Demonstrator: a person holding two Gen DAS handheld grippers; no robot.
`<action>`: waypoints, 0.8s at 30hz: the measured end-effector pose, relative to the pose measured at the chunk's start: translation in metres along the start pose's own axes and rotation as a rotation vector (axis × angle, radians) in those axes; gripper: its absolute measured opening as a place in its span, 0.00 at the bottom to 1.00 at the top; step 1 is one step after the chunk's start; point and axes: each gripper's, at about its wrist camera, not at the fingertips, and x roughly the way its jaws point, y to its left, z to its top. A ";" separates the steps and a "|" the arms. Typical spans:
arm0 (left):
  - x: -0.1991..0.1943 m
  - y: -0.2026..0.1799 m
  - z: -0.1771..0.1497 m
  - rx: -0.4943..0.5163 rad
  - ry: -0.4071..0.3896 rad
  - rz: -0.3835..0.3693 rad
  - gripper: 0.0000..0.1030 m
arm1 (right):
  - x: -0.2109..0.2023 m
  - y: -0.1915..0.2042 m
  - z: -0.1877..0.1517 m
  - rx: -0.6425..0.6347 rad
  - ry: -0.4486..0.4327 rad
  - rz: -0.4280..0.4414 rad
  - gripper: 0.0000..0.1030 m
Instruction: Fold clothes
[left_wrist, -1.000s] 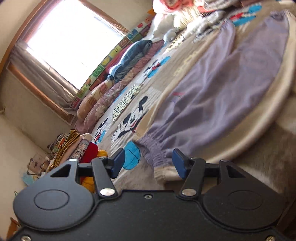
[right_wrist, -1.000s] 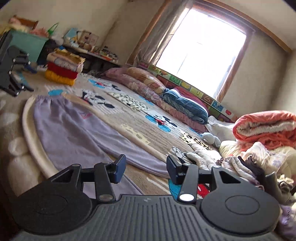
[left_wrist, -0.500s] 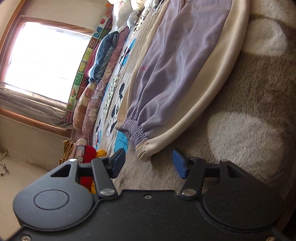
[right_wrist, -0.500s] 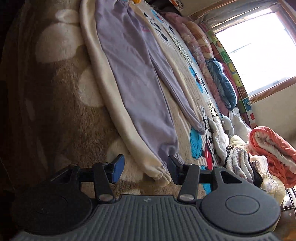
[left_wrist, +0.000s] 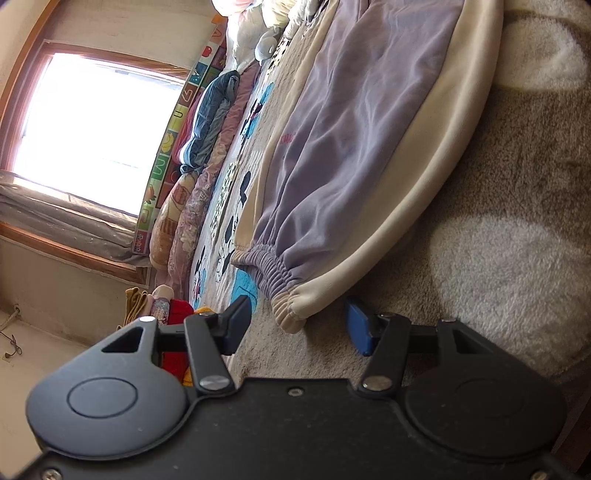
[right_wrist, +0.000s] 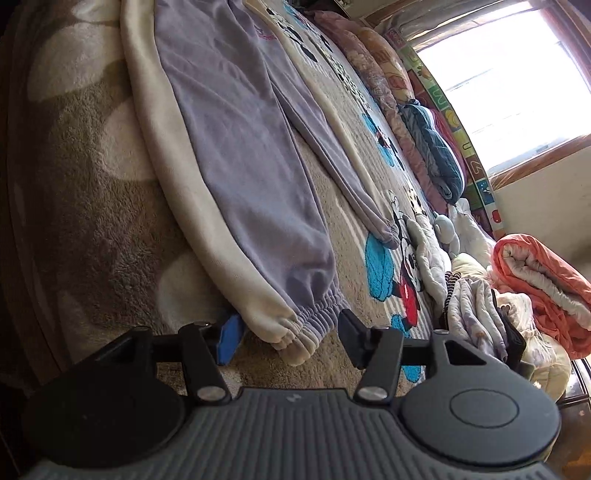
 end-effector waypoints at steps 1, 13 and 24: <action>0.001 0.000 0.000 0.001 -0.006 -0.004 0.49 | 0.001 -0.002 -0.001 0.005 -0.001 0.002 0.47; 0.004 0.009 0.005 -0.081 -0.038 -0.052 0.08 | -0.003 -0.028 -0.006 0.178 -0.059 0.084 0.13; 0.014 0.075 0.027 -0.504 -0.053 -0.062 0.06 | 0.005 -0.109 0.006 0.387 -0.109 0.103 0.11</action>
